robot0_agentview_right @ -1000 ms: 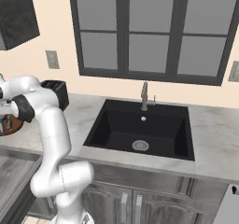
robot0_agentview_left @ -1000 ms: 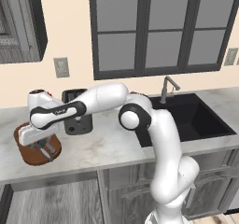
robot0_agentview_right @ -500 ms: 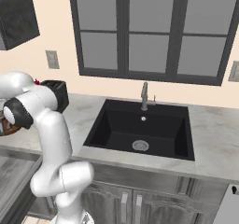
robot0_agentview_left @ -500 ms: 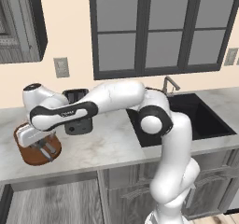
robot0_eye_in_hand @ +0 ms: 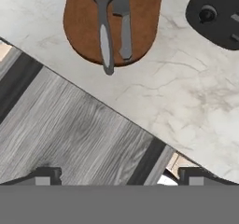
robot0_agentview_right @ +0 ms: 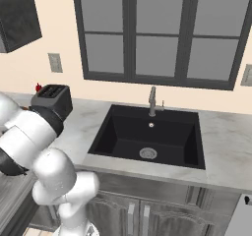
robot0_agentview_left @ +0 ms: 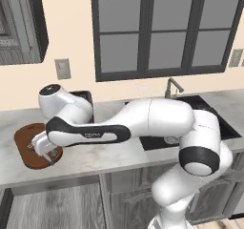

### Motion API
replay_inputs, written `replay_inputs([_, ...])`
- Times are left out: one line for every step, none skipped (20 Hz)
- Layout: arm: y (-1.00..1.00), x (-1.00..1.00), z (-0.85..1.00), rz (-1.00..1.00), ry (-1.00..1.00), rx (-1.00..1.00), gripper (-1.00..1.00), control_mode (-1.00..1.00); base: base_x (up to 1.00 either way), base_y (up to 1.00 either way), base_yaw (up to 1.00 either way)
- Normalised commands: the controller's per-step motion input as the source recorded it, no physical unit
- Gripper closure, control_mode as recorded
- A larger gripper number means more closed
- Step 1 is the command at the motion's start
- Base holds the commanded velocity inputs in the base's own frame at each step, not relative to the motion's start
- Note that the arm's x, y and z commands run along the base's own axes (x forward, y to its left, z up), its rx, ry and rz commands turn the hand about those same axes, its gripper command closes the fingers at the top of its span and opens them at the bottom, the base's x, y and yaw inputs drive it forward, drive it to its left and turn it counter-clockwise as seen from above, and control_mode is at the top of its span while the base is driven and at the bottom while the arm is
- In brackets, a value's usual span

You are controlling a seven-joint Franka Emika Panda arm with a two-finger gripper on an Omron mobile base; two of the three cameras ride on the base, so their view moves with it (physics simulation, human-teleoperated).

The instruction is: Open the drawer on the left and place the cutting tools on the cutting board.

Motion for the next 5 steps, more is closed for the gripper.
replay_inputs([-1.0,-0.35,0.66,-0.06,0.0,0.05,-1.0,-1.0,0.0,0.0,0.0])
replay_inputs([-0.96,-0.39,0.62,-0.05,0.0,0.05,-1.0,-1.0,0.0,0.0,0.0])
replay_inputs([-0.93,-0.43,0.62,-0.05,0.0,0.05,-1.0,-1.0,0.0,0.0,0.0])
replay_inputs([-0.92,-0.49,0.6,-0.04,0.0,0.06,-1.0,-1.0,0.0,0.0,0.0])
replay_inputs([-0.94,-0.51,0.61,-0.03,0.0,0.07,-1.0,-1.0,0.0,0.0,0.0])
